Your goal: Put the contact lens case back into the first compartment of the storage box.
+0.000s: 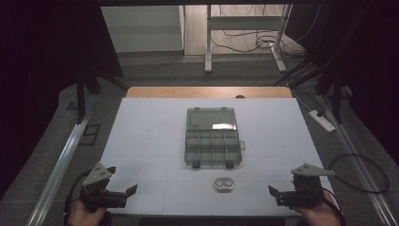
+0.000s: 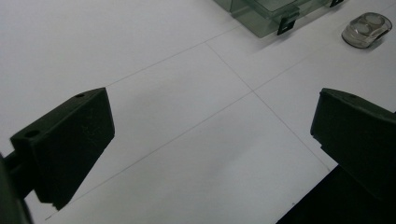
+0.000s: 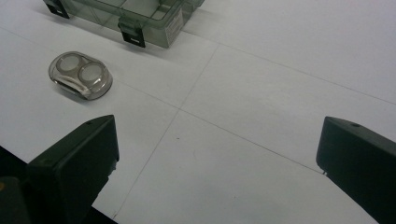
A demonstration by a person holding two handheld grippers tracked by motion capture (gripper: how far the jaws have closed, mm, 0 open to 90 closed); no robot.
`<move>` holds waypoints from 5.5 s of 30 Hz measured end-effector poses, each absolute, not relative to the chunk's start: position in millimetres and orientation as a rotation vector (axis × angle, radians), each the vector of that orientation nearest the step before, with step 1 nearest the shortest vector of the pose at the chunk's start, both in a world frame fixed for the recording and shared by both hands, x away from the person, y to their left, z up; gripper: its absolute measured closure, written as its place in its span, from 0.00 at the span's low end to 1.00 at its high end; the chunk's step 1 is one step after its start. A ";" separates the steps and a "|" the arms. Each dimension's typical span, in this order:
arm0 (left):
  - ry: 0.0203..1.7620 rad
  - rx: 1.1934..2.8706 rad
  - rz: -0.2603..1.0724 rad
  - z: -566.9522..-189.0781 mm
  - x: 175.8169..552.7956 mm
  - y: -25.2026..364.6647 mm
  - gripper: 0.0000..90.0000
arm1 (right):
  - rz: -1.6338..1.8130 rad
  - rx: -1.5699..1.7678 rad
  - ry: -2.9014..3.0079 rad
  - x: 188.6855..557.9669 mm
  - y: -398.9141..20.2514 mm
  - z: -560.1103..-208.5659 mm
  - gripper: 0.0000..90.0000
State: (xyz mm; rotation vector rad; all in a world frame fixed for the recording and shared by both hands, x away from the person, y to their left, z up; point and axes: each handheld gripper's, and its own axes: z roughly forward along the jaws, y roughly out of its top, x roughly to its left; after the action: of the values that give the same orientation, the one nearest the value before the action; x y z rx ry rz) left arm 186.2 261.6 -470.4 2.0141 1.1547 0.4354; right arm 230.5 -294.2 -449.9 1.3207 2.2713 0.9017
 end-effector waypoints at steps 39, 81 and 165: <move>1.154 1.994 0.403 -471.1 186.9 264.5 0.00 | 0.967 1.196 2.383 234.1 -285.2 -449.6 0.00; 1.172 1.994 0.399 -471.5 188.2 264.5 0.00 | 1.058 1.061 2.524 256.2 -252.4 -448.4 0.00; 1.169 1.993 0.385 -471.8 189.9 264.8 0.01 | 0.575 0.667 2.969 297.9 -137.8 -506.7 0.00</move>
State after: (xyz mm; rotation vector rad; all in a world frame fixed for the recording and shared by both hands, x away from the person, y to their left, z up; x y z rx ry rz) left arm 189.9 264.8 -471.8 1.9929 1.1688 0.3854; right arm 297.9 -137.8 -506.7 0.6673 2.9693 0.5746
